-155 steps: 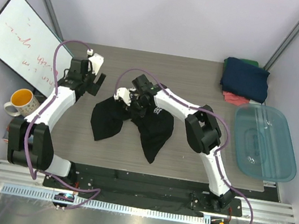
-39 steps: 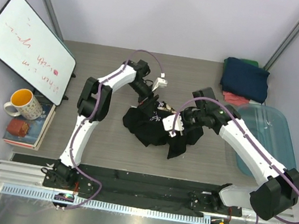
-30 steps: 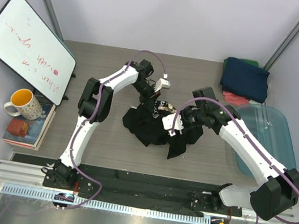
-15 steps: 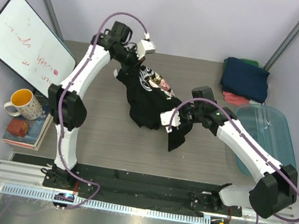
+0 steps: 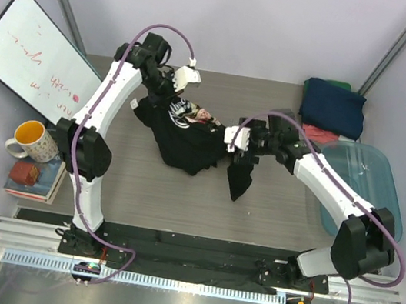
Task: Fold and stack the t-shirts
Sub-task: Flatten out the tshirt
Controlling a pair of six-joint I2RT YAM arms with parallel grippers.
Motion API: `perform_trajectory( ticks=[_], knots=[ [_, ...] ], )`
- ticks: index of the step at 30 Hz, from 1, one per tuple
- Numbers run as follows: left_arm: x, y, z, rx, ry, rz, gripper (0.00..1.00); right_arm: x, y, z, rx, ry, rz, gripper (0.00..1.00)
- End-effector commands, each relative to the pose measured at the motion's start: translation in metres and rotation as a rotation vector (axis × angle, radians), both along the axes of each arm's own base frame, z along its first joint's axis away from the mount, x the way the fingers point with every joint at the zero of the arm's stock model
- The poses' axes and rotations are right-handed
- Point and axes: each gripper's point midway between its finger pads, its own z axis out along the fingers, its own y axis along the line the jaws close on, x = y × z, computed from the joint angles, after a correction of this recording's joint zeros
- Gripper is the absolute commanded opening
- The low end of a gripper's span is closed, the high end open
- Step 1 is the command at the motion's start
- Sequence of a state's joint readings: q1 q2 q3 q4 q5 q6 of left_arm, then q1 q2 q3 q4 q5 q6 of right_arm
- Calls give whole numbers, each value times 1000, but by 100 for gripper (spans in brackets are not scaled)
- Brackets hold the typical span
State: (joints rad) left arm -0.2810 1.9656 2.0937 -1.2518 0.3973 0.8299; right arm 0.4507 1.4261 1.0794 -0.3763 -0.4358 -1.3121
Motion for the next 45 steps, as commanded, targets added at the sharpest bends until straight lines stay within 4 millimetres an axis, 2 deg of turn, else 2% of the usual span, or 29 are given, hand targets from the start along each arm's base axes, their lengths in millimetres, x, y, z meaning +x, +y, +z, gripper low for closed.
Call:
perform_trajectory(
  ticks=[1, 2, 3, 6, 7, 13, 14, 17, 20, 24, 28, 37, 38, 40, 42, 44, 45],
  knots=[
    [-2, 24, 31, 48, -98, 32, 0, 21, 0, 32, 287, 234, -239, 90],
    [-3, 24, 32, 47, -97, 35, 0, 19, 1, 30, 324, 291, -246, 91],
    [-5, 24, 31, 48, -93, 35, 0, 18, -1, 19, 351, 374, -290, 91],
    [-7, 24, 33, 38, -98, 40, 0, 21, -8, -1, 385, 471, -343, 91],
    [-7, 24, 33, 38, -102, 43, 0, 24, -11, -13, 387, 509, -361, 91],
    [-9, 26, 41, 41, -119, 53, 0, 18, 0, -47, 406, 619, -337, 89],
    [-9, 26, 42, 43, -122, 53, 0, 22, 0, -58, 398, 649, -367, 88],
    [-13, 29, 47, 47, -134, 57, 0, 29, -6, -73, 378, 702, -401, 81],
    [-17, 32, 48, 54, -138, 66, 0, 45, -10, -75, 369, 661, -423, 80],
    [-23, 34, 47, 53, -129, 75, 0, 82, -30, -85, 402, 597, -525, 80],
    [-25, 34, 48, 51, -132, 80, 0, 90, -29, -89, 396, 588, -497, 78],
    [-16, 33, 43, 56, -124, 93, 0, 74, 9, -84, 376, 643, -332, 73],
    [-14, 32, 45, 54, -129, 96, 0, 74, 15, -77, 377, 627, -318, 73],
    [-14, 31, 38, 58, -91, 97, 0, 79, 21, -59, 395, 592, -296, 73],
    [-14, 28, 33, 46, -66, 95, 0, 80, 35, -27, 432, 529, -249, 73],
    [-13, 22, 18, 29, -23, 95, 0, 80, 48, -1, 473, 470, -204, 74],
    [-11, 19, 14, 18, -15, 96, 0, 73, 59, 16, 489, 437, -167, 74]
  ],
)
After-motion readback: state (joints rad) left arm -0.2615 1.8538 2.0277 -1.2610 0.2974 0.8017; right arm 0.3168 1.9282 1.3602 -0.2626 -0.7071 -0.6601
